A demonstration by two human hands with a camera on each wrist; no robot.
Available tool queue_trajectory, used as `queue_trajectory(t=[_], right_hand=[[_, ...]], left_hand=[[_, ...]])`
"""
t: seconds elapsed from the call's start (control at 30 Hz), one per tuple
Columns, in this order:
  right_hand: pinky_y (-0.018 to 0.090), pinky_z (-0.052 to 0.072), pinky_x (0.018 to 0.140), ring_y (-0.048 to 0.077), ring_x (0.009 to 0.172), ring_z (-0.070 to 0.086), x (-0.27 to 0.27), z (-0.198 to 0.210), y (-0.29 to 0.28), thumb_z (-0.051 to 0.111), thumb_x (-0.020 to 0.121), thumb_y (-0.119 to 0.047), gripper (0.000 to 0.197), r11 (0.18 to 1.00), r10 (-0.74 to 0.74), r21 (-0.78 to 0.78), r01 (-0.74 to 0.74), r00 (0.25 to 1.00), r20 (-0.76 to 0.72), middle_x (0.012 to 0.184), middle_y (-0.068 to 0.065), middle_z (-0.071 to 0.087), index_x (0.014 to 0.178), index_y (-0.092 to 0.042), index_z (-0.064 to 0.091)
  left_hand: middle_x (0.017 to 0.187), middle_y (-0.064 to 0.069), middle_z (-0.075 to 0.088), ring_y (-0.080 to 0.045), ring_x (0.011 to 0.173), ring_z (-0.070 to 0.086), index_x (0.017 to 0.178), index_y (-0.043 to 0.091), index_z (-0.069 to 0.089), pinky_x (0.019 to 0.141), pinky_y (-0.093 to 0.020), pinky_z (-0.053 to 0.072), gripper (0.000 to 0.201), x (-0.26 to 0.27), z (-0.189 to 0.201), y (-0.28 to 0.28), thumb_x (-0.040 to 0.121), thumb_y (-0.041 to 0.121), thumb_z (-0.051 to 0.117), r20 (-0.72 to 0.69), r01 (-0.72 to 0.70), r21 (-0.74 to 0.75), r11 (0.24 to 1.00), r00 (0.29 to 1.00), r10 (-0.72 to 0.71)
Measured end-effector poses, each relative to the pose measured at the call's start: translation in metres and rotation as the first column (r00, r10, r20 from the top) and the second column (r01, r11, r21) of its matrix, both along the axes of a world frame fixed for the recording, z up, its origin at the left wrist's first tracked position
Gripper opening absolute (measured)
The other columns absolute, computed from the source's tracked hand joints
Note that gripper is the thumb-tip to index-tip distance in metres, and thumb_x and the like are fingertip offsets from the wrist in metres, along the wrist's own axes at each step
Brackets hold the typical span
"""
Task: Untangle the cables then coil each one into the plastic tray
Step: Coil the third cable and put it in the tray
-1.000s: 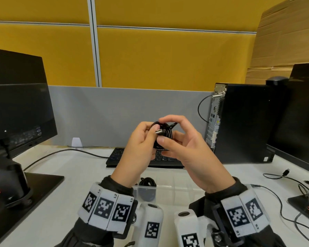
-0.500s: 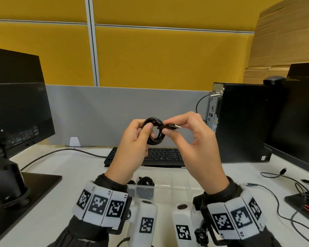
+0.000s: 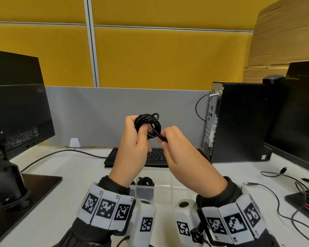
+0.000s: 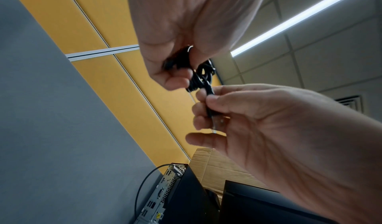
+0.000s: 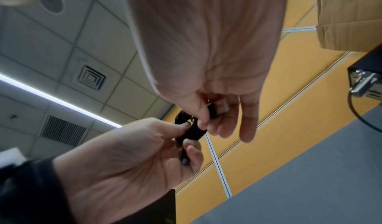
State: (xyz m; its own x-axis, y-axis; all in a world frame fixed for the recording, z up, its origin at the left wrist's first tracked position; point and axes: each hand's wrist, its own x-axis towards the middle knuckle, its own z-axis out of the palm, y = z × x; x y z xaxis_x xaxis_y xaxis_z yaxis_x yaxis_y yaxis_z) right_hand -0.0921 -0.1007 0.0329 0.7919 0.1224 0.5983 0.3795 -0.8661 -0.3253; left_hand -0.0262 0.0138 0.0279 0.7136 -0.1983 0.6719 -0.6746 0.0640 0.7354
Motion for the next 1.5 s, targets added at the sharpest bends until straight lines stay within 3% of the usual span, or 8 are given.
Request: queue_trajectory(t=[0.17, 0.37, 0.57, 0.73, 0.93, 1.17, 1.4, 1.5], right_hand=[[0.028, 0.021, 0.065, 0.006, 0.065, 0.029, -0.003, -0.001, 0.005, 0.031, 0.096, -0.005, 0.023, 0.966, -0.154, -0.218, 0.142, 0.987, -0.042, 0.075, -0.012, 0.027, 0.087, -0.025, 0.022], [0.034, 0.038, 0.071, 0.015, 0.076, 0.052, -0.007, 0.003, 0.017, 0.018, 0.100, -0.036, 0.031, 0.967, -0.140, -0.202, 0.154, 0.987, 0.083, 0.089, -0.008, 0.059, 0.111, -0.024, 0.045], [0.025, 0.011, 0.045, 0.017, 0.043, 0.015, -0.010, 0.000, 0.029, 0.037, 0.092, -0.031, 0.027, 0.913, -0.252, -0.215, 0.347, 0.893, 0.373, 0.040, -0.007, 0.037, 0.078, -0.019, 0.056], [0.026, 0.019, 0.040, 0.023, 0.040, 0.043, -0.012, -0.003, 0.030, 0.024, 0.096, -0.040, 0.034, 0.961, -0.222, -0.142, 0.238, 0.968, 0.120, 0.045, -0.006, 0.033, 0.097, -0.024, 0.053], [0.035, 0.033, 0.081, 0.014, 0.084, 0.045, -0.016, 0.010, 0.009, 0.024, 0.102, -0.030, 0.028, 0.953, -0.223, -0.179, 0.245, 0.965, 0.137, 0.082, -0.011, 0.052, 0.101, -0.025, 0.051], [0.021, 0.025, 0.048, 0.012, 0.049, 0.040, -0.015, 0.010, 0.006, 0.038, 0.099, -0.031, 0.019, 0.992, -0.042, 0.122, 0.032, 0.996, 0.085, 0.047, -0.005, 0.036, 0.083, -0.021, 0.042], [0.020, 0.026, 0.052, 0.006, 0.049, 0.036, -0.016, 0.018, -0.011, 0.044, 0.097, -0.034, 0.026, 0.970, 0.100, 0.227, -0.088, 0.994, -0.044, 0.052, -0.008, 0.043, 0.085, -0.021, 0.063], [0.025, 0.025, 0.068, -0.001, 0.078, 0.037, -0.015, 0.017, -0.024, 0.038, 0.095, -0.043, 0.028, 0.997, -0.077, 0.005, 0.077, 0.979, 0.189, 0.076, -0.019, 0.048, 0.093, -0.035, 0.065]], left_hand=[[0.084, 0.004, 0.050, -0.003, 0.061, 0.043, 0.104, 0.029, 0.041, 0.056, -0.024, 0.038, 0.018, -0.004, 0.002, 0.000, 0.099, 0.012, 0.038, -0.171, 0.165, -0.055, 0.985, 0.970, -0.172], [0.083, 0.002, 0.054, 0.002, 0.068, 0.053, 0.108, 0.018, 0.056, 0.058, -0.010, 0.042, 0.024, -0.009, 0.009, 0.002, 0.084, 0.020, 0.062, -0.111, 0.158, -0.131, 0.979, 0.979, -0.173], [0.076, 0.001, 0.059, -0.009, 0.071, 0.054, 0.089, 0.008, 0.061, 0.065, -0.023, 0.046, 0.013, -0.002, 0.008, 0.003, 0.084, 0.019, 0.065, -0.135, -0.011, -0.272, 0.962, 0.991, -0.027], [0.071, 0.007, 0.058, -0.008, 0.070, 0.055, 0.084, 0.014, 0.060, 0.066, -0.029, 0.049, 0.012, 0.002, 0.007, 0.005, 0.083, 0.024, 0.066, -0.158, -0.049, -0.342, 0.938, 0.987, -0.006], [0.083, 0.006, 0.065, -0.010, 0.084, 0.060, 0.092, 0.021, 0.061, 0.076, -0.029, 0.049, 0.030, 0.006, 0.004, 0.006, 0.072, 0.043, 0.059, -0.193, 0.150, -0.203, 0.968, 0.963, -0.190], [0.064, 0.010, 0.049, -0.003, 0.059, 0.042, 0.084, 0.015, 0.051, 0.054, -0.017, 0.034, 0.023, 0.000, 0.007, 0.007, 0.080, 0.038, 0.050, -0.235, 0.363, -0.217, 0.906, 0.882, -0.409], [0.067, 0.004, 0.045, -0.007, 0.060, 0.043, 0.075, 0.021, 0.053, 0.057, -0.023, 0.034, 0.021, 0.001, 0.005, 0.005, 0.081, 0.041, 0.050, -0.232, 0.302, -0.151, 0.941, 0.915, -0.330], [0.066, 0.003, 0.044, -0.010, 0.063, 0.044, 0.078, 0.015, 0.048, 0.056, -0.023, 0.035, 0.022, -0.002, 0.007, 0.006, 0.083, 0.036, 0.047, -0.221, 0.358, -0.202, 0.912, 0.890, -0.398]])
